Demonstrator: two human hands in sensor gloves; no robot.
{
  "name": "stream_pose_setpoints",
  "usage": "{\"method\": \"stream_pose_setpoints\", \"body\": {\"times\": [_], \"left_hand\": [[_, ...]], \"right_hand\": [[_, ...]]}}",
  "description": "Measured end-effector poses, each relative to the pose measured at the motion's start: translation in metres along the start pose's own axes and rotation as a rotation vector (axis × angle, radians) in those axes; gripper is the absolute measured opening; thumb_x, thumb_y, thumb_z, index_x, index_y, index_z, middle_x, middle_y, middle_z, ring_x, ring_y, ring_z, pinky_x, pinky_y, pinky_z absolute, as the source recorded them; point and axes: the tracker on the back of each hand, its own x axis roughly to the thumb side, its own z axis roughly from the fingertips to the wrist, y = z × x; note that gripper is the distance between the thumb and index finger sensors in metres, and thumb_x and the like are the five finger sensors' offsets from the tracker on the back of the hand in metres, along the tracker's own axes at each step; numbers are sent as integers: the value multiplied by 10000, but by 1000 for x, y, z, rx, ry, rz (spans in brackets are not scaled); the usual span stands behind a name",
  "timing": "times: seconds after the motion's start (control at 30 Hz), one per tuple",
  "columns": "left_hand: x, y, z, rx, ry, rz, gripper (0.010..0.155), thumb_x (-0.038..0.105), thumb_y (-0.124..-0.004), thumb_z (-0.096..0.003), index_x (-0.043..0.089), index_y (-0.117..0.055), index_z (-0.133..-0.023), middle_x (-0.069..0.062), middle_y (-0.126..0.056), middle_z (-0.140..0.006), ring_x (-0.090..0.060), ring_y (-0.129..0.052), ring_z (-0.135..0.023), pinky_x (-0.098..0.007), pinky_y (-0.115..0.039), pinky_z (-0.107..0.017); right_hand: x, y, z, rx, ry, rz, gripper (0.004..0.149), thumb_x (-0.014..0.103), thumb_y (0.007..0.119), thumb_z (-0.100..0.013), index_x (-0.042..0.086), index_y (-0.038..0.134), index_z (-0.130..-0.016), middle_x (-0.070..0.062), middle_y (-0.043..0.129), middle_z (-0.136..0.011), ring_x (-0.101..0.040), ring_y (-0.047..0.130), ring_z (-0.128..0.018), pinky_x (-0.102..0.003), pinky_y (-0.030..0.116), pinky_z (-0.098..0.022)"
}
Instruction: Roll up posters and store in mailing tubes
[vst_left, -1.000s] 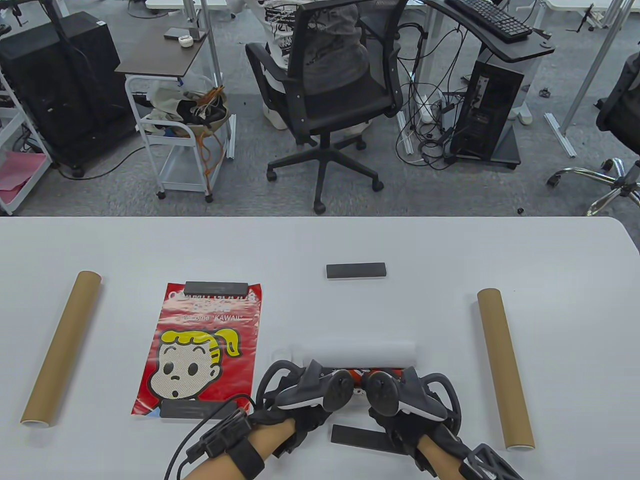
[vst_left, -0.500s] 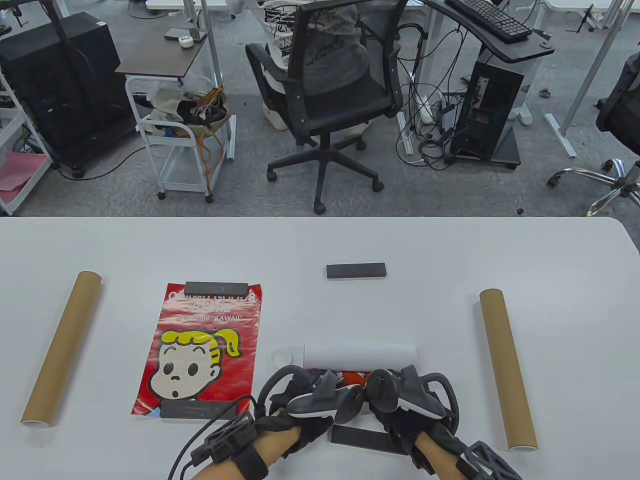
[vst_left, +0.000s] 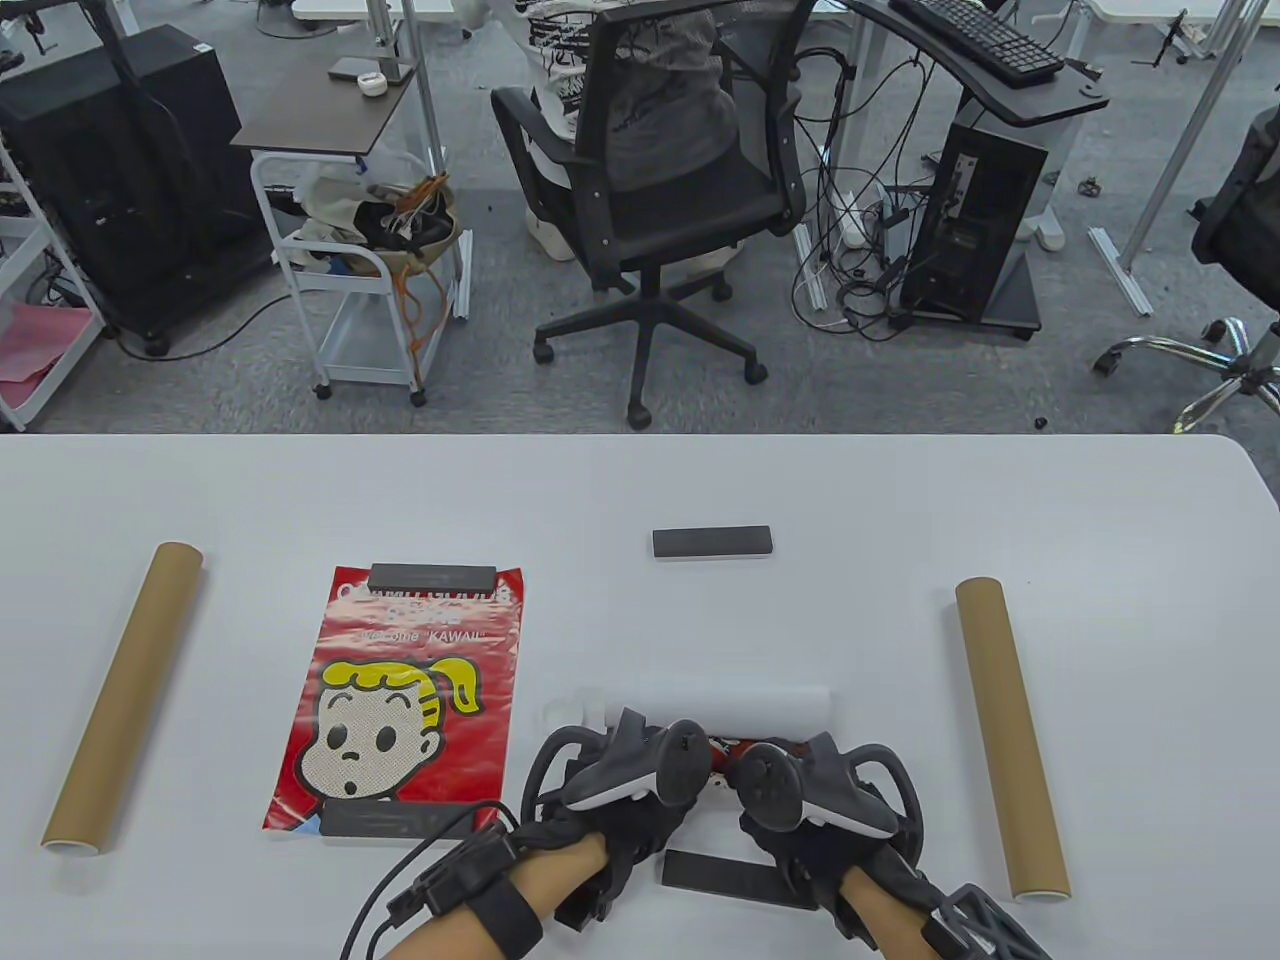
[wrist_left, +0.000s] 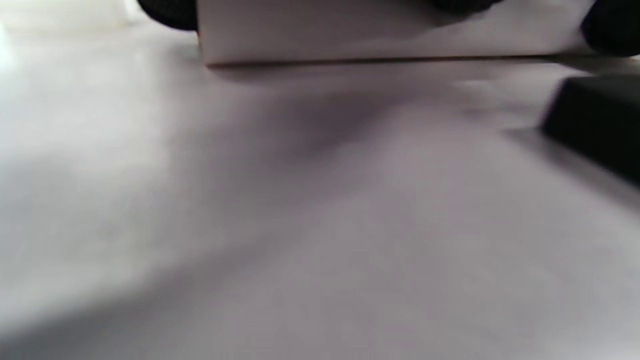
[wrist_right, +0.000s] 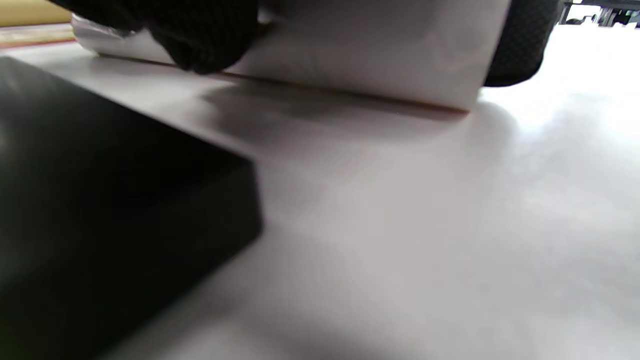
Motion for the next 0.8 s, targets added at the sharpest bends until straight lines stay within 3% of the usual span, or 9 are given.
{"method": "stream_pose_setpoints", "body": {"times": [0.2, 0.33, 0.5, 0.57, 0.7, 0.8], "left_hand": [[0, -2, 0, 55, -12, -28, 499, 474, -693, -473, 435, -570, -954, -66, -706, -1024, -314, -849, -793, -518, -763, -602], [0, -1, 2, 69, -40, -43, 435, 432, -721, -474, 419, -676, -906, -69, -727, -1024, -318, -869, -795, -525, -777, -596], [6, -4, 6, 27, -102, -181, 548, 528, -694, -460, 399, -627, -988, -92, -666, -1083, -358, -833, -886, -566, -750, -622], [8, -6, 5, -16, -102, -181, 631, 553, -739, -444, 377, -569, -1025, -113, -608, -1107, -389, -764, -950, -595, -718, -645], [10, -3, 5, 49, -96, -139, 514, 459, -743, -456, 358, -684, -957, -89, -704, -1041, -372, -808, -937, -601, -728, -636], [7, -2, 5, 9, -75, -11, 470, 435, -717, -467, 320, -737, -923, -95, -679, -1035, -408, -719, -967, -666, -637, -677]], "right_hand": [[6, 3, -1, 17, 2, 65, 562, 391, 757, -434, 259, 555, -942, -180, 519, -992, -447, 712, -745, -641, 656, -565], [6, 3, -1, -16, 5, 76, 545, 370, 756, -435, 269, 570, -937, -172, 592, -936, -434, 740, -721, -630, 681, -550], [6, 2, -2, -45, 13, 71, 500, 361, 741, -437, 266, 617, -912, -159, 669, -849, -430, 767, -695, -629, 705, -532], [2, 0, -2, -36, 27, 23, 492, 361, 752, -433, 257, 643, -902, -149, 723, -772, -430, 772, -700, -632, 713, -531], [-4, -4, 0, -69, 51, -39, 555, 339, 783, -425, 237, 560, -923, -127, 785, -764, -430, 787, -730, -627, 720, -553], [-7, -4, -1, -61, 45, -63, 457, 323, 778, -427, 208, 640, -848, -139, 767, -815, -442, 761, -771, -645, 686, -580]]}}
